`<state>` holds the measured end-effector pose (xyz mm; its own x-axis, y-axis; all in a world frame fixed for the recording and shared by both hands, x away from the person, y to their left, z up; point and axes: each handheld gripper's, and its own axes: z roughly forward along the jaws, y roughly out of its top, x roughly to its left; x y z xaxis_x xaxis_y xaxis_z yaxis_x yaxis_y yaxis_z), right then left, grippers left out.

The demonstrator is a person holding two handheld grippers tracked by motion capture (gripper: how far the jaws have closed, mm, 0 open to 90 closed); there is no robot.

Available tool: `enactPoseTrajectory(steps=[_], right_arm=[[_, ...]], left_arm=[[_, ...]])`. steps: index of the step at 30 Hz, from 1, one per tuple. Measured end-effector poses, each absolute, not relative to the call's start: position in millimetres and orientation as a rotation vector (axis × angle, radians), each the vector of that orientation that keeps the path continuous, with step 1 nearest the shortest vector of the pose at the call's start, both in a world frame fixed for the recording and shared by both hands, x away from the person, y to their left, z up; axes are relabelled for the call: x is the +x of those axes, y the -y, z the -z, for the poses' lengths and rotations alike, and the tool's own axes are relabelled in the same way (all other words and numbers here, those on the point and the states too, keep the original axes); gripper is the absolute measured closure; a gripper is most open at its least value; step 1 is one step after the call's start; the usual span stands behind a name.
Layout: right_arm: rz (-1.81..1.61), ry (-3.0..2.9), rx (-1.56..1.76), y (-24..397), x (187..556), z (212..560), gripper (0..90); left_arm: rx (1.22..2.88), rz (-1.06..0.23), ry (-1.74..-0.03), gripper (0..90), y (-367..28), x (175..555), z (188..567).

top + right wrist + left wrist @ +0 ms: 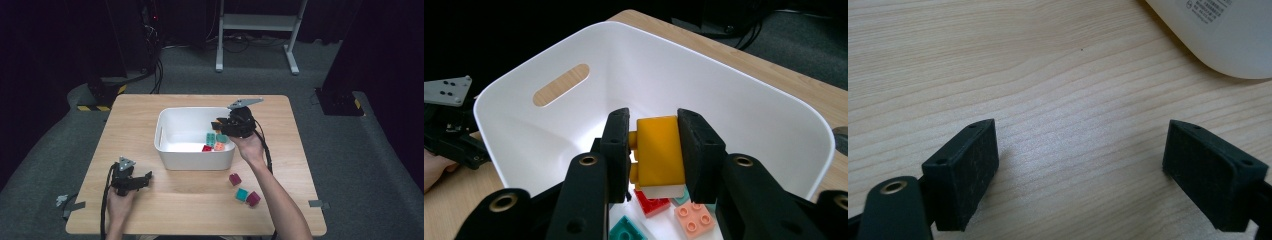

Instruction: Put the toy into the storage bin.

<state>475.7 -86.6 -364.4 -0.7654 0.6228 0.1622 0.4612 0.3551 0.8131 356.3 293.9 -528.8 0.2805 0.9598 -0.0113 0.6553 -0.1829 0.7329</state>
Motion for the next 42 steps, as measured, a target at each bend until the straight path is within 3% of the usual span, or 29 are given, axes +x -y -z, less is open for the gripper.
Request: enactPoseTrajectory(steps=[17,33,42], right_arm=[[-1.332,-2.453,1.024,80,485,376,66.1],[-1.387,-2.385,1.024,111,456,363,49.1],[-1.459,-2.311,1.041,142,437,362,46.0]], left_arm=[[1.921,-0.618,-1.448,14.7,-294,356,529],[1.921,-0.618,-1.448,14.7,-294,356,529],[1.922,-0.619,-1.447,14.7,-294,356,529]])
